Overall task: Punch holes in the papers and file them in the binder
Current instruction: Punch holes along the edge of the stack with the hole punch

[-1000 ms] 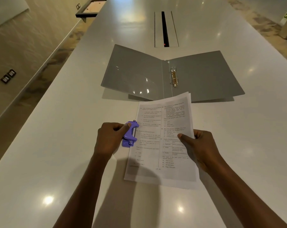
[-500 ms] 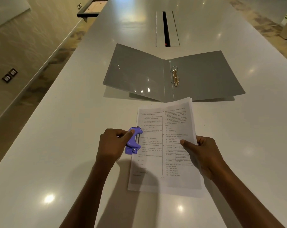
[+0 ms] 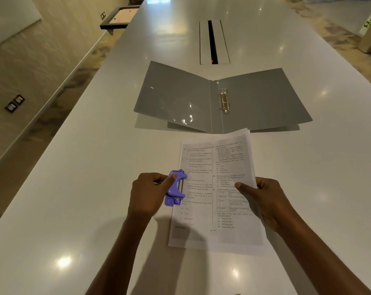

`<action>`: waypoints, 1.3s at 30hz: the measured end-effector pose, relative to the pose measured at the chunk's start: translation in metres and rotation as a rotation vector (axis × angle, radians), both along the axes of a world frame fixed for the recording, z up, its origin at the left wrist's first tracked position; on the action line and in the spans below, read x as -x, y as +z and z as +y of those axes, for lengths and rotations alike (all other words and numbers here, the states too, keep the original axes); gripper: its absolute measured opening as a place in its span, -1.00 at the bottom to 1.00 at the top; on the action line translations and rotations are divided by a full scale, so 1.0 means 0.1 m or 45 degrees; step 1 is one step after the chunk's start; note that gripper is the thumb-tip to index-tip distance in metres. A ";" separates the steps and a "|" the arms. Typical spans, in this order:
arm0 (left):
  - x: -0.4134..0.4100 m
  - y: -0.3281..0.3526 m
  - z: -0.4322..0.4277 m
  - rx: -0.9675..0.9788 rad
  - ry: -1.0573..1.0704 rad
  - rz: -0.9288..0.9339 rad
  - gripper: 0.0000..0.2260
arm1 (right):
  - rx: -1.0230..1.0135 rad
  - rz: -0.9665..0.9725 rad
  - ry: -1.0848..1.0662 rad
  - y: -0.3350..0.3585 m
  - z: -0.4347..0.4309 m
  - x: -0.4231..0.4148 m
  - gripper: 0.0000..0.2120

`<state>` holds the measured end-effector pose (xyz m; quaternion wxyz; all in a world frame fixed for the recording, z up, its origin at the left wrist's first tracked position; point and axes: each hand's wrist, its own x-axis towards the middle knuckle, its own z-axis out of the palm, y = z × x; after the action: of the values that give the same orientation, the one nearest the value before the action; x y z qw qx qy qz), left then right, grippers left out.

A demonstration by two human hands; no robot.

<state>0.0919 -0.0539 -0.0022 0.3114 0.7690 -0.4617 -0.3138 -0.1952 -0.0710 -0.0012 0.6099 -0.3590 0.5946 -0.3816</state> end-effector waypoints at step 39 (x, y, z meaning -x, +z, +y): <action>0.00 0.05 0.02 -0.006 -0.046 -0.046 -0.69 | 0.005 0.018 -0.030 -0.03 -0.04 -0.03 -0.84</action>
<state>0.0918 -0.0520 0.0023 0.2955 0.7669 -0.4803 -0.3064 -0.1926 -0.0749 -0.0046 0.6004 -0.3560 0.6023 -0.3874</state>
